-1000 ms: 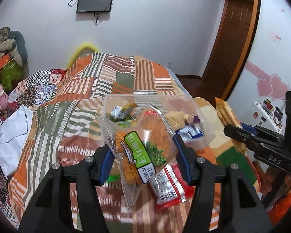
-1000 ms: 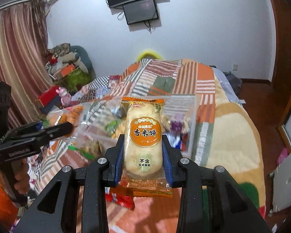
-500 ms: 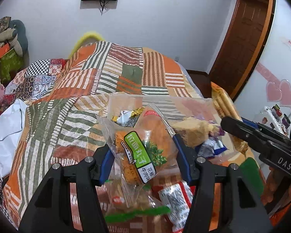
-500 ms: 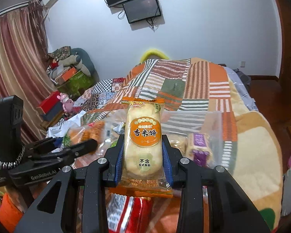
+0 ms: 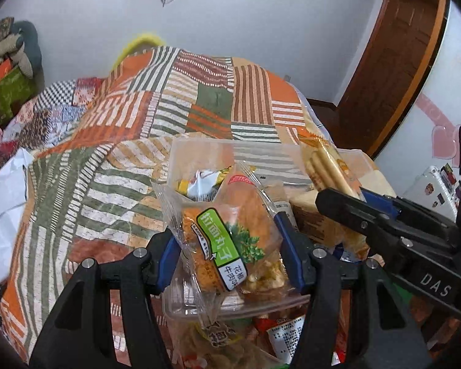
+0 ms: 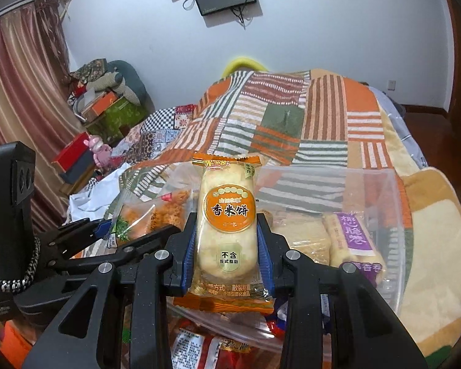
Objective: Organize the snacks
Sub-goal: 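Place the cracker bag into the box with the left gripper while the right places the rice cake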
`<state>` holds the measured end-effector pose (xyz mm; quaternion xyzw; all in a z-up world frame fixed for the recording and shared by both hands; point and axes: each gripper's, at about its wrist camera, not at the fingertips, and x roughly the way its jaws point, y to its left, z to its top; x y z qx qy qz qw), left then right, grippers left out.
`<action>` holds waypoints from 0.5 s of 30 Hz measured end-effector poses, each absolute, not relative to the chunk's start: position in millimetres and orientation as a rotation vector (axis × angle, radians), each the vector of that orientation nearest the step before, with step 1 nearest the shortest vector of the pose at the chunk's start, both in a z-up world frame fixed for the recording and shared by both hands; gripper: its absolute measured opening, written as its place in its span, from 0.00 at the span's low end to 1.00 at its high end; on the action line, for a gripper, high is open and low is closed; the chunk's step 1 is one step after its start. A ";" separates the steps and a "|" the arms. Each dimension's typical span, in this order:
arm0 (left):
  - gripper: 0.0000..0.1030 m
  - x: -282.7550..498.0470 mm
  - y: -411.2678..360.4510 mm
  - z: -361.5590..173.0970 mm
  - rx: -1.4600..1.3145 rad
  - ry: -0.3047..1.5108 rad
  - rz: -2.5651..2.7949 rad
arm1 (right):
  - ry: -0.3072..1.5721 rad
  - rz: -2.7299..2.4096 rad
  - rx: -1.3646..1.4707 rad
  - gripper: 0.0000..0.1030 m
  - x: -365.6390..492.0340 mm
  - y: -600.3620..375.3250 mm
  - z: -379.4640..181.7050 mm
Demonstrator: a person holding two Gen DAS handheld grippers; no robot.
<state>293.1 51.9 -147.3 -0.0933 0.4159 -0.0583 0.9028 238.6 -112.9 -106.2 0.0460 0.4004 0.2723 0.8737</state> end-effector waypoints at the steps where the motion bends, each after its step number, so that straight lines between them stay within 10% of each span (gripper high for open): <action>1: 0.57 294.5 52.9 -148.9 -0.197 0.868 -0.120 | 0.841 0.568 0.096 0.33 239.6 -113.1 -107.8; 15: 0.60 280.1 59.6 -138.2 -0.208 0.855 -0.109 | 0.820 0.573 0.065 0.41 225.2 -121.8 -93.1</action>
